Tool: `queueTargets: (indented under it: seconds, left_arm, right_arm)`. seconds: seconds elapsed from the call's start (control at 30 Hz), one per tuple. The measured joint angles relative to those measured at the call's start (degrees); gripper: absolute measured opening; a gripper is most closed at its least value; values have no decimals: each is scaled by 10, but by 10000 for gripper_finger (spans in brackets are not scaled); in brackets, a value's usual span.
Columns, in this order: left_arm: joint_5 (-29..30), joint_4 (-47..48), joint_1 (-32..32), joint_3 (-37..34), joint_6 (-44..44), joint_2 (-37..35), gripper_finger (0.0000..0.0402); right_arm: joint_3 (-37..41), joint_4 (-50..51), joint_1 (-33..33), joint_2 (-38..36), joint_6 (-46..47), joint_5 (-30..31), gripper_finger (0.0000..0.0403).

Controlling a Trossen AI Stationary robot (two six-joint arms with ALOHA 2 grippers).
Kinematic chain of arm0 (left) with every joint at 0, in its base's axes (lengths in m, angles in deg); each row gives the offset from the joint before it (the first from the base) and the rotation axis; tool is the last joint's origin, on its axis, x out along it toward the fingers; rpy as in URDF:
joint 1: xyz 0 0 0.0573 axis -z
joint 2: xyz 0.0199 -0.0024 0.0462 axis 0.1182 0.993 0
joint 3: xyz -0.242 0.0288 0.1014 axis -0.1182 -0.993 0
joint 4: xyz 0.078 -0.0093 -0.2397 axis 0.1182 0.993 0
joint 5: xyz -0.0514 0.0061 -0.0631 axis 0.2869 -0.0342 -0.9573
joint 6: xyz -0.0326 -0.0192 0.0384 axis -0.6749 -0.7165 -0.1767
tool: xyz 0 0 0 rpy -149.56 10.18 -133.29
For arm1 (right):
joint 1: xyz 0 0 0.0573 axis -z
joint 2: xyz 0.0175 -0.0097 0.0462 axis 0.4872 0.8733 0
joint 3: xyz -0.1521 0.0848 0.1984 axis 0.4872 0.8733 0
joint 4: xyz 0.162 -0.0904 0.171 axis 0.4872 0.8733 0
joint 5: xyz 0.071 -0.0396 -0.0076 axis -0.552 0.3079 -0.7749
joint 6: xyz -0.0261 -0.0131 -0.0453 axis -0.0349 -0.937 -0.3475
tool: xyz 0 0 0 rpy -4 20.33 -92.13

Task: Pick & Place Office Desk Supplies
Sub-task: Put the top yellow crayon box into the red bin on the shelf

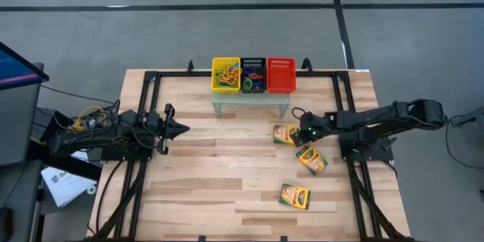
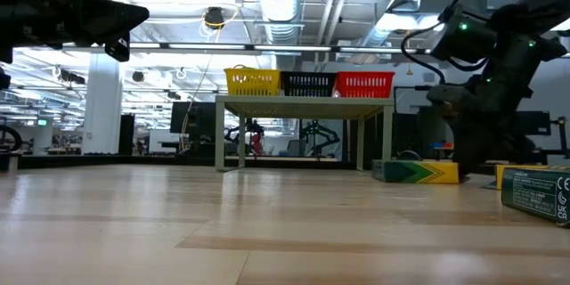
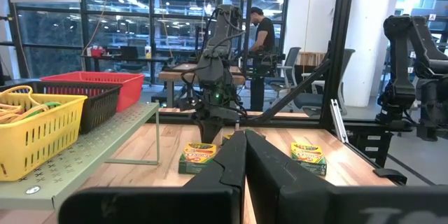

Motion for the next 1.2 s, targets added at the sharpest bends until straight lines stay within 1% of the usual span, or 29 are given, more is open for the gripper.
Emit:
queueTargets:
  seconds: [0.2, 0.47, 0.53, 0.6, 0.73, 0.9, 1.07, 1.2]
  left_arm:
    - [0, 0, 0, 0, 0, 0, 0]
    - [0, 0, 0, 0, 0, 0, 0]
    - [0, 0, 0, 0, 0, 0, 0]
    - [0, 0, 0, 0, 0, 0, 0]
    - [0, 0, 0, 0, 0, 0, 0]
    - [0, 0, 0, 0, 0, 0, 0]
    - [0, 0, 0, 0, 0, 0, 0]
    - [0, 0, 0, 0, 0, 0, 0]
  right_arm:
    - [0, -2, 0, -30, -17, 10, 1]
    - [-1, 18, 1, -123, -19, 12, 1]
    - [-5, 37, 1, -142, -19, 12, 1]
    - [-23, 77, 1, -152, -22, 13, 0]
    - [-81, 166, 1, -151, -48, 17, 0]
    - [-149, 234, 1, -132, -77, 21, 0]
    - [-197, 274, 1, -102, -97, 28, 0]
    - [-210, 277, 1, -72, -112, 25, 0]
